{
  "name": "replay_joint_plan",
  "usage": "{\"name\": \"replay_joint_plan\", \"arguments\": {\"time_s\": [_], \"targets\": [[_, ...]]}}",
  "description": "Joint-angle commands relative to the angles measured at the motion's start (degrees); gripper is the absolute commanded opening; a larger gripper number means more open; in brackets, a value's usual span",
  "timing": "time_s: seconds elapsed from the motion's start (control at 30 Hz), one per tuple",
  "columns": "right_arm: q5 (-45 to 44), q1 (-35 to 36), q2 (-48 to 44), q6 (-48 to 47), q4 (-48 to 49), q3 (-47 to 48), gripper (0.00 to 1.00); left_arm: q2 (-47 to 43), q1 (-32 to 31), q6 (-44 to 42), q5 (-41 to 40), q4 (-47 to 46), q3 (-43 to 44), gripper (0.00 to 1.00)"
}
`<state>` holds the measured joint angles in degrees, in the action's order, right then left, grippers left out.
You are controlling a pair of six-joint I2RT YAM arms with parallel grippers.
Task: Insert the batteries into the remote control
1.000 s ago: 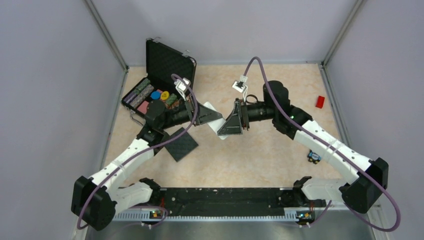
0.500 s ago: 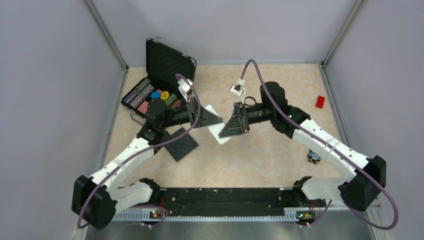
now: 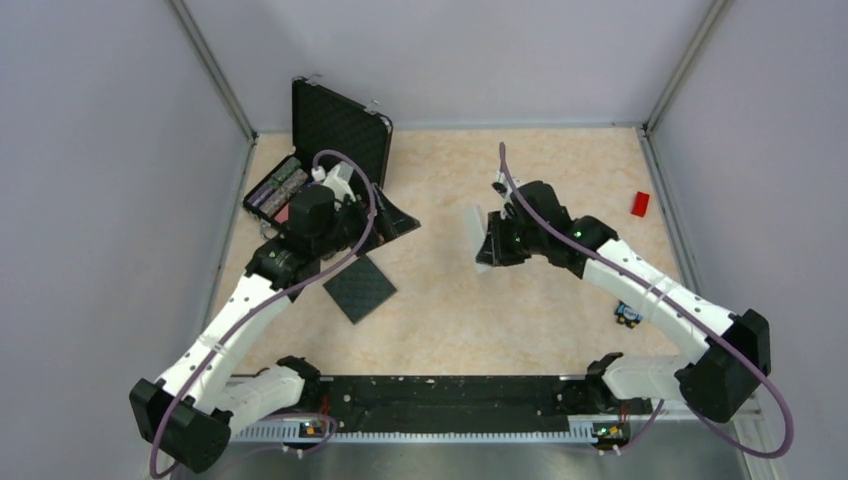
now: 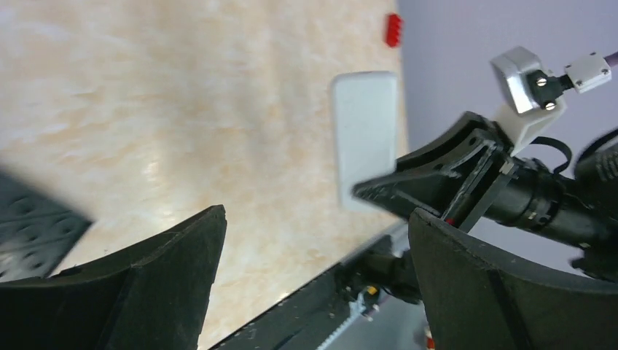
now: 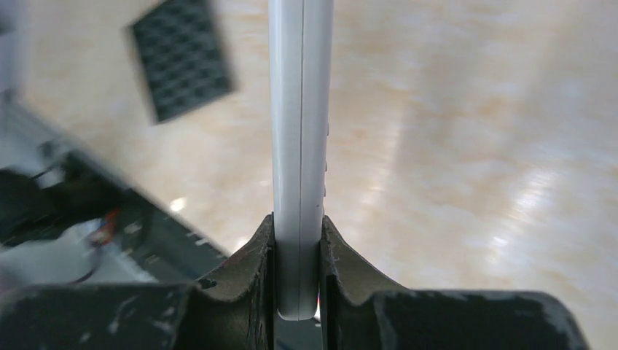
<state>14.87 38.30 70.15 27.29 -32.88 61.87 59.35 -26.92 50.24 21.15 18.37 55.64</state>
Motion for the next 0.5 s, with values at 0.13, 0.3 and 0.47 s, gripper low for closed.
{"name": "replay_joint_plan", "arguments": {"time_s": [0.13, 0.3, 0.47], "targets": [[-49.3, -5.0, 14.4, -5.4, -13.4, 1.4, 0.05, -7.1, 1.1, -6.8, -14.1, 16.7, 0.0, 0.99], [-57.4, -6.0, 23.6, -6.9, -13.0, 2.1, 0.06, -8.5, 1.1, -6.1, -12.7, 16.5, -1.0, 0.99], [-58.1, -5.9, 30.4, -7.7, -13.2, 4.1, 0.09, -10.6, 1.1, -5.3, -11.4, 16.7, -2.0, 0.98]]}}
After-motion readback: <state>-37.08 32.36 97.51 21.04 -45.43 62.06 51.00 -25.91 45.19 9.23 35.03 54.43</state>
